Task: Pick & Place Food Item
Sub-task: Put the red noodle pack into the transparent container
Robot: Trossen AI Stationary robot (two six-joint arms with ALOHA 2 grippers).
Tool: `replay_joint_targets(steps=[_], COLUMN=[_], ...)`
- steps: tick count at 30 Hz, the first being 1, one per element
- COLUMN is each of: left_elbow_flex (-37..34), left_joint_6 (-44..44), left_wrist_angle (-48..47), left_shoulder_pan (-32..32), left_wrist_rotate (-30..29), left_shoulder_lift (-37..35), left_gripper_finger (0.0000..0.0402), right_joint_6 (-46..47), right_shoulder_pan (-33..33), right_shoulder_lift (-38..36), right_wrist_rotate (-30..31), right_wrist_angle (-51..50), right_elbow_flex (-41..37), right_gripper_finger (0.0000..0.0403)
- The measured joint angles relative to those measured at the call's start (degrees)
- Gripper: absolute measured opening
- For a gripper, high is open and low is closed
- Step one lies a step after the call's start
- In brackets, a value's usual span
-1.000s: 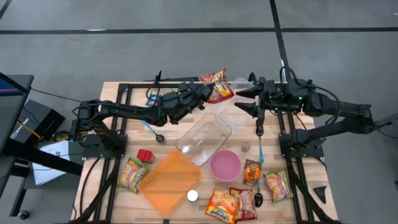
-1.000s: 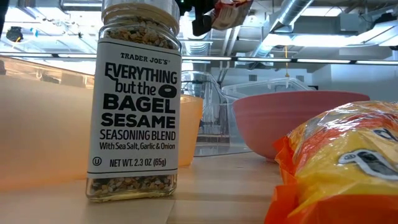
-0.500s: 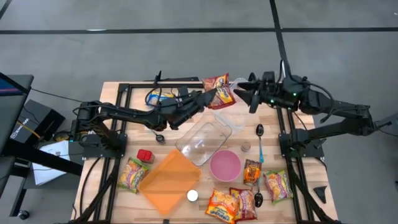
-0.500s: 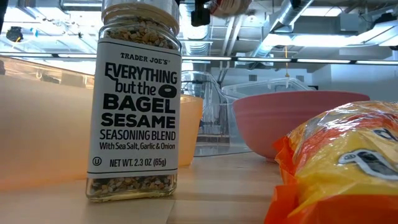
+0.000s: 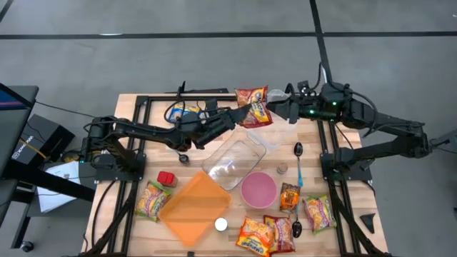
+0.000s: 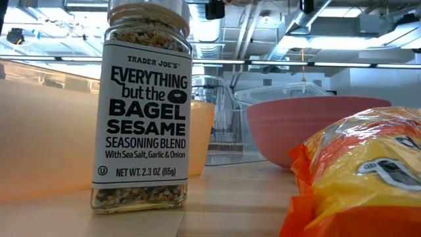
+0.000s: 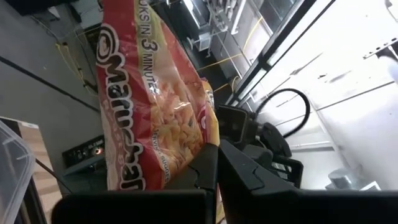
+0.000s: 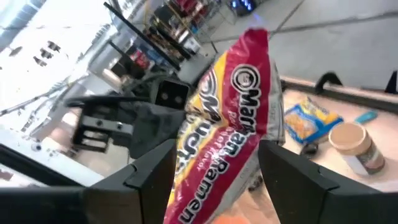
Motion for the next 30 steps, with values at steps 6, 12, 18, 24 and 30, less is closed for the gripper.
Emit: replay_joint_targets(steps=[6,12,18,24,30], left_elbow_flex=[0.0,-0.02,-0.02,-0.02,-0.02], left_joint_6=[0.03,0.04,0.04,0.04,0.04], left_wrist_angle=[-0.05,-0.03,-0.42,-1.05,-1.06], left_shoulder_pan=[0.0,0.0,0.02,0.02,0.02], left_wrist_rotate=[-0.04,-0.04,-0.04,0.1,0.27], left_shoulder_lift=[0.0,0.0,0.0,0.0,0.0], left_gripper_finger=[0.0,0.0,0.0,0.0,0.0], right_joint_6=[0.45,0.57,0.11,-0.56,-1.4], right_shoulder_pan=[-0.27,-0.29,-0.73,-1.98,-2.17], right_shoulder_lift=[0.82,0.78,0.73,0.73,0.73], right_wrist_rotate=[-0.21,-0.19,-0.06,-0.03,-0.04], right_wrist_angle=[-1.51,-3.53,-3.39,-2.33,-1.99], right_elbow_flex=[-0.01,-0.01,-0.01,-0.01,-0.01], right_gripper_finger=[0.0223,0.0209,0.0178,0.0149,0.0131])
